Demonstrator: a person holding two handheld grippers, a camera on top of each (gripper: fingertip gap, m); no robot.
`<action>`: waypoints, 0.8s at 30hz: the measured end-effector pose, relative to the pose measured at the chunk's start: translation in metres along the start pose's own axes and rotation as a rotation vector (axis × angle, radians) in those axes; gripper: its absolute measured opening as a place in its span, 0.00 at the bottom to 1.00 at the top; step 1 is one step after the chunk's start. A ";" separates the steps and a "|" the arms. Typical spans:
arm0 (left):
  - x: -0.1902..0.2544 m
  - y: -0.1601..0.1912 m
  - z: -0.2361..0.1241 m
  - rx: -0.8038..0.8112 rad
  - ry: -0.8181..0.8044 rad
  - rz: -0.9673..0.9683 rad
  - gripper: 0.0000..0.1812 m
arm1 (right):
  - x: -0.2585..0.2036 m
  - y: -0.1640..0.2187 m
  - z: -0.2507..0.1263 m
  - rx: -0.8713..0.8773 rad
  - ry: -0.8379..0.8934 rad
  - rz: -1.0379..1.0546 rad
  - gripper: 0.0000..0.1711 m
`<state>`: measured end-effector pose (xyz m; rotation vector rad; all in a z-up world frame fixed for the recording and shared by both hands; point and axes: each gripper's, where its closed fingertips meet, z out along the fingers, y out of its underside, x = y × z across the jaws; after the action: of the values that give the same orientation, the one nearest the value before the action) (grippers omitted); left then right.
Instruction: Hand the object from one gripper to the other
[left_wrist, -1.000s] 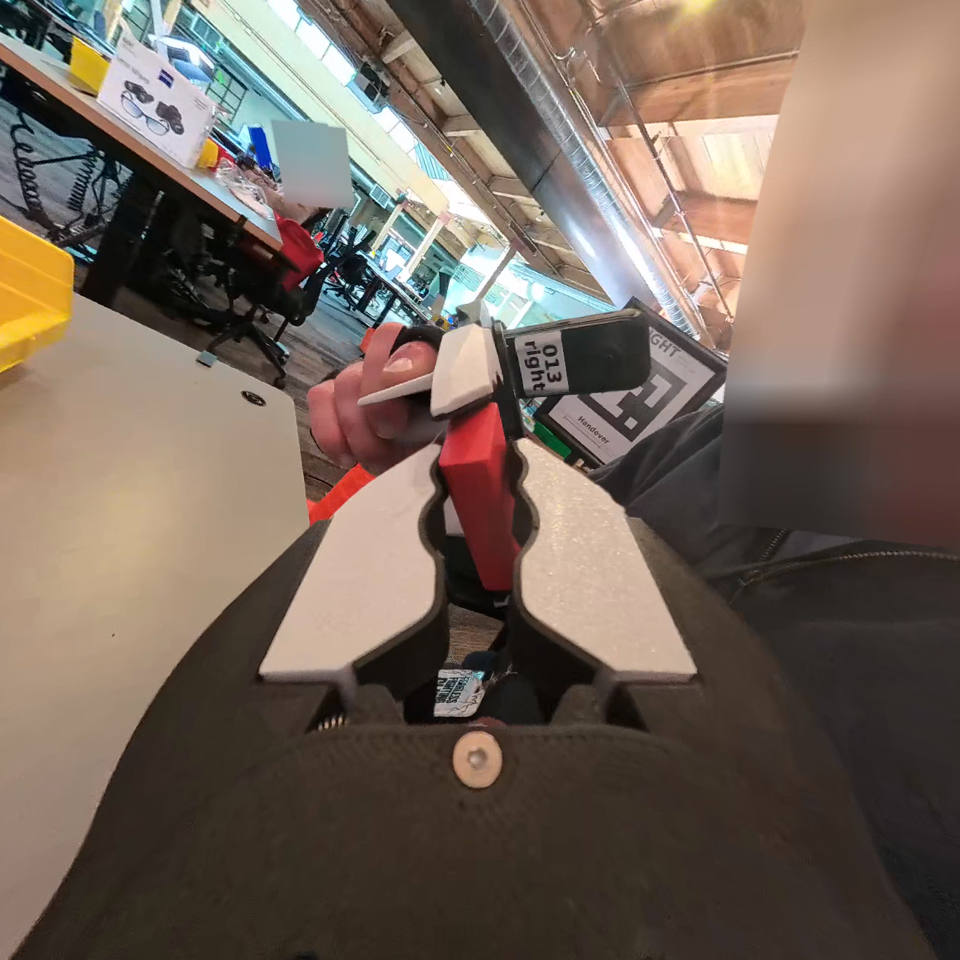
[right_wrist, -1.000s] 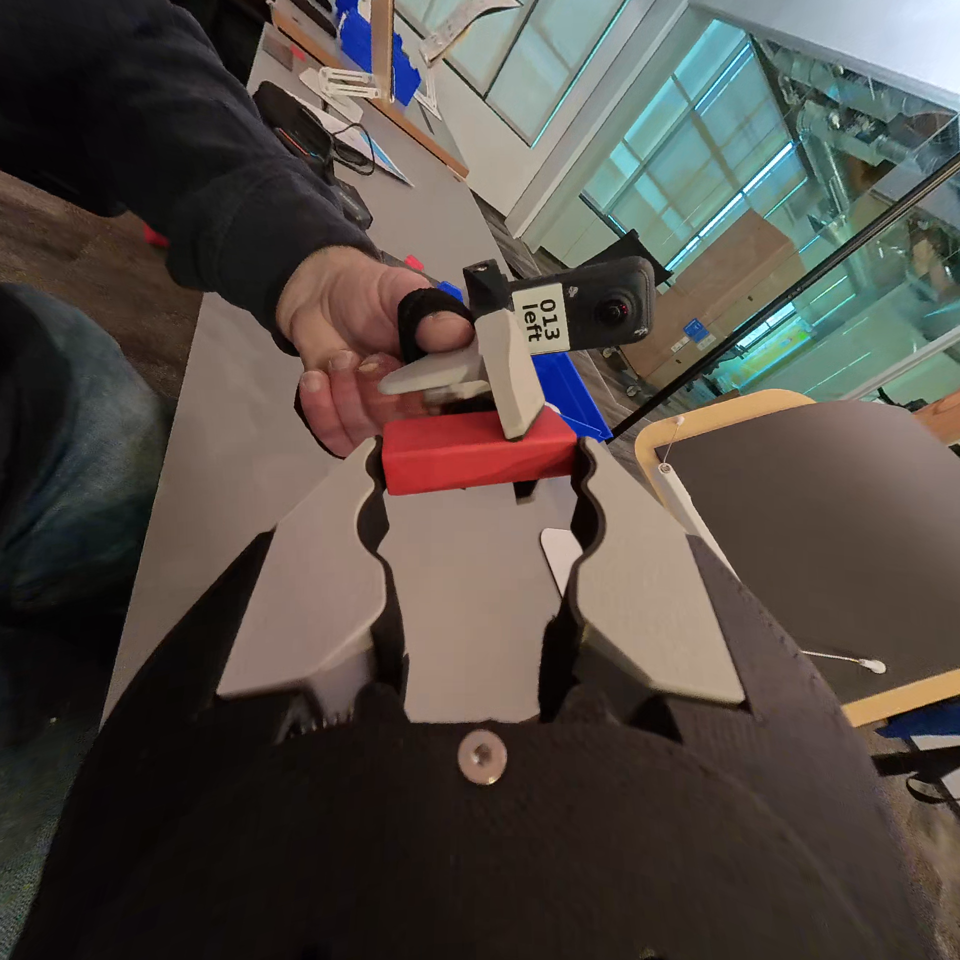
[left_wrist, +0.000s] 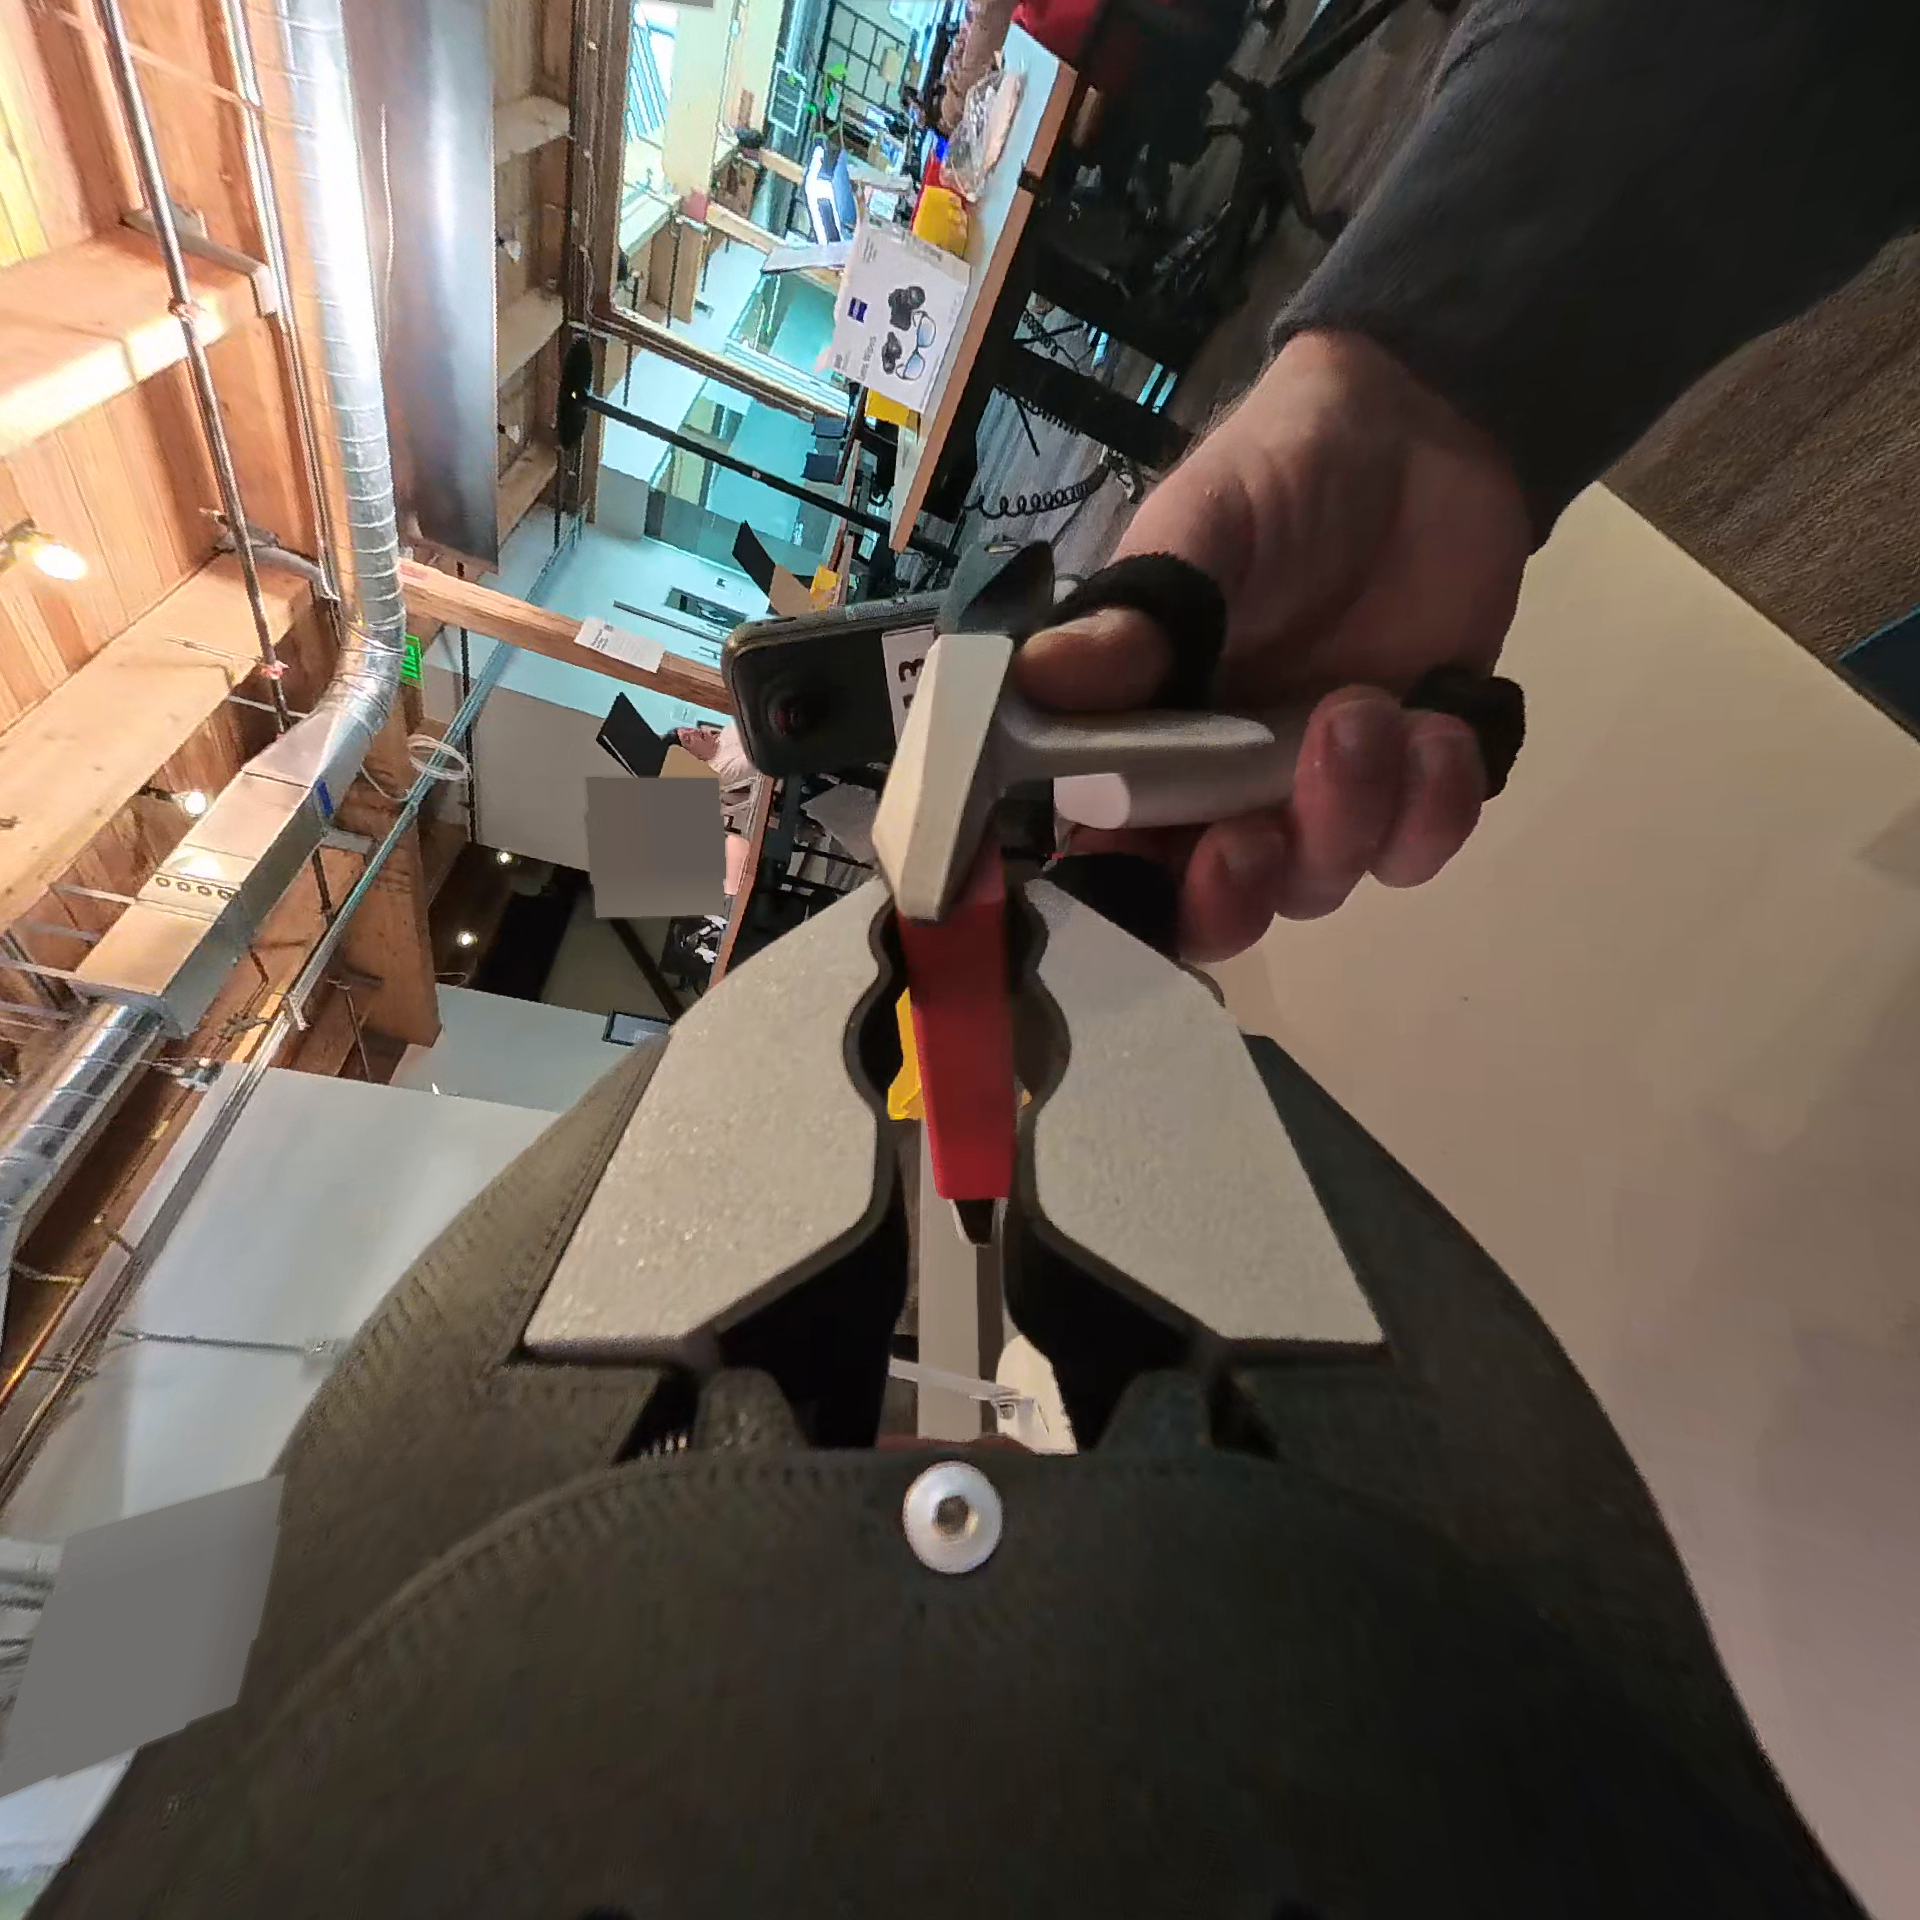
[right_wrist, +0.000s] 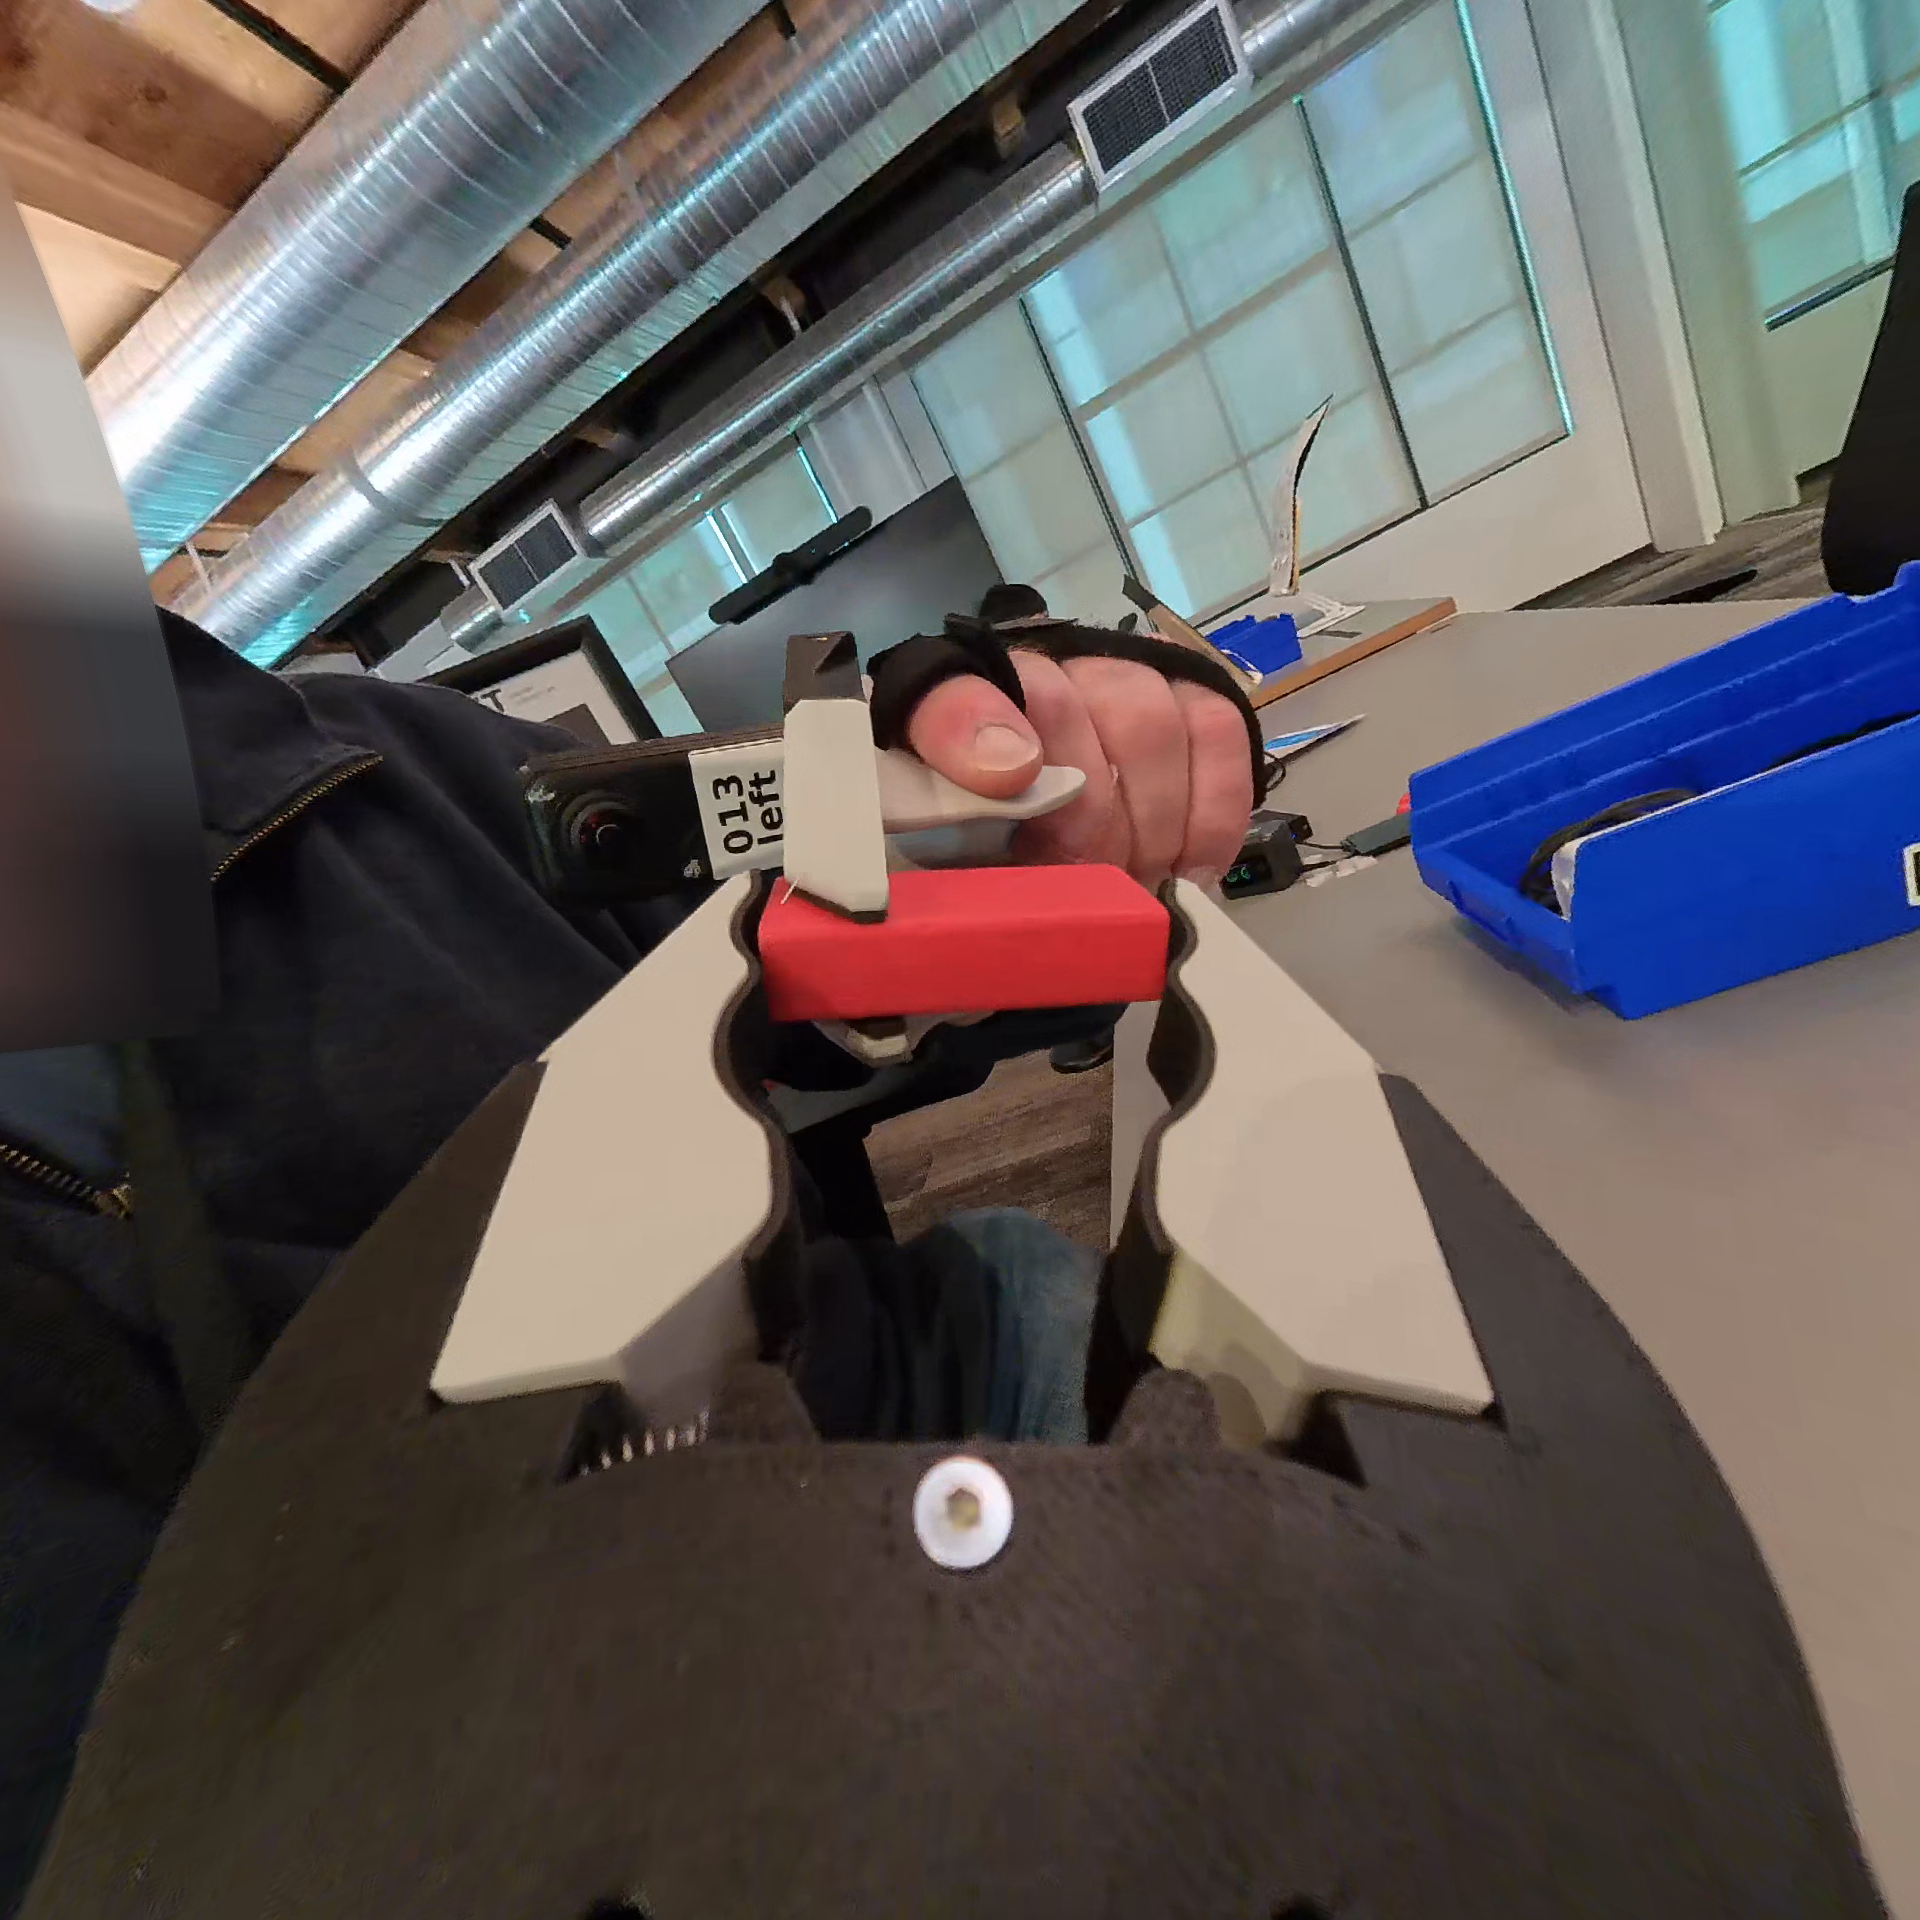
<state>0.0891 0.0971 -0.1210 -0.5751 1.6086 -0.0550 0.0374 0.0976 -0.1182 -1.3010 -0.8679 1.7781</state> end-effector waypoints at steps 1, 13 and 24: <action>0.000 -0.001 0.000 0.001 -0.003 0.006 0.09 | 0.000 0.000 0.000 -0.007 0.006 -0.014 0.41; -0.016 0.007 -0.022 0.104 0.034 -0.451 0.24 | 0.006 -0.016 -0.017 -0.011 0.153 -0.210 0.42; -0.004 0.027 -0.006 -0.114 -0.037 -0.052 0.29 | 0.015 0.003 -0.008 -0.054 0.108 0.111 0.41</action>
<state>0.0745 0.1209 -0.1261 -0.7023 1.5679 0.0086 0.0413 0.1102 -0.1293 -1.4918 -0.8020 1.7617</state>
